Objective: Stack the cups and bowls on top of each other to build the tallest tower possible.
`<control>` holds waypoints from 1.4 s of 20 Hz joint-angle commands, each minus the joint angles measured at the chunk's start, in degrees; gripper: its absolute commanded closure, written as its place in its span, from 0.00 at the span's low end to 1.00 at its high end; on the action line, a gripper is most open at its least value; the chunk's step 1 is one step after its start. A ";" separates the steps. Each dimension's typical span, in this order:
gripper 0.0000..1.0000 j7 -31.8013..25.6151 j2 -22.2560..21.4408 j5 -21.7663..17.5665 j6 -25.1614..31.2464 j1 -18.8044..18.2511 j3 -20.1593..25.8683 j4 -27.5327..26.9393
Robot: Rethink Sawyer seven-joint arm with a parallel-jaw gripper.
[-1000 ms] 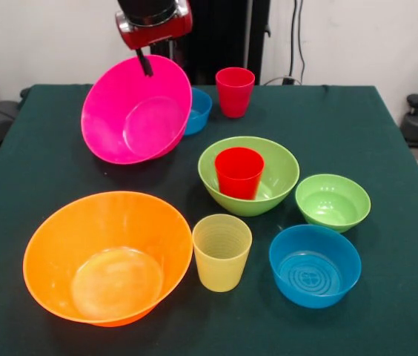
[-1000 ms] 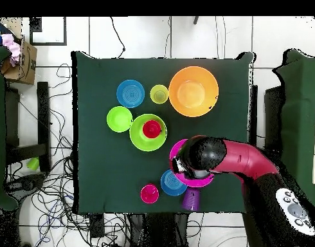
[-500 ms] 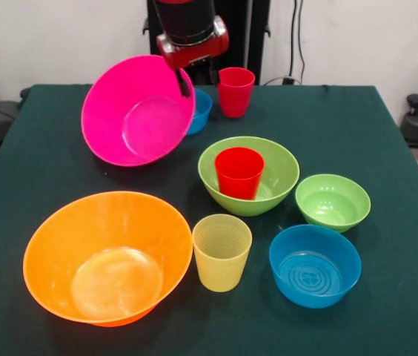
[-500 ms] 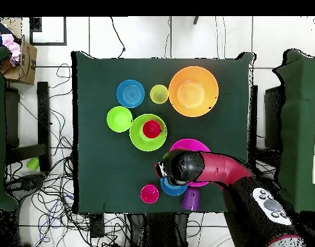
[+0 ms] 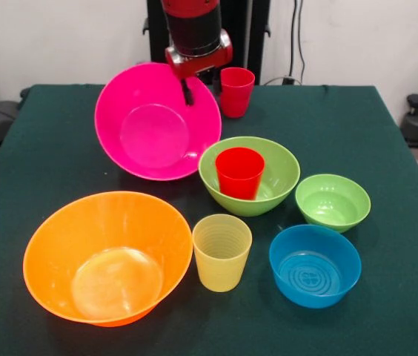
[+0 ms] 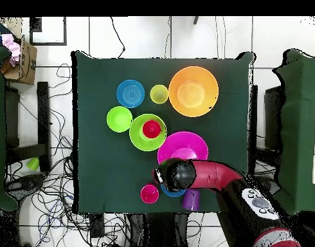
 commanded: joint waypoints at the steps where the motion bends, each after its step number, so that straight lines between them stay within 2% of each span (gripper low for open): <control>1: 0.00 6.04 5.68 -7.05 -3.41 2.71 -4.87 -0.88; 5: 0.00 5.10 5.80 -6.82 -1.21 2.82 -4.94 -3.01; 10: 0.00 5.01 6.08 -6.10 -2.02 2.95 -4.21 -3.09; 11: 1.00 5.12 6.32 -5.95 -2.49 3.30 -4.23 -3.22; 16: 1.00 7.63 6.30 -5.60 -4.46 4.78 -5.52 -3.28; 28: 1.00 9.39 6.04 -3.52 -5.42 6.83 -6.87 -3.21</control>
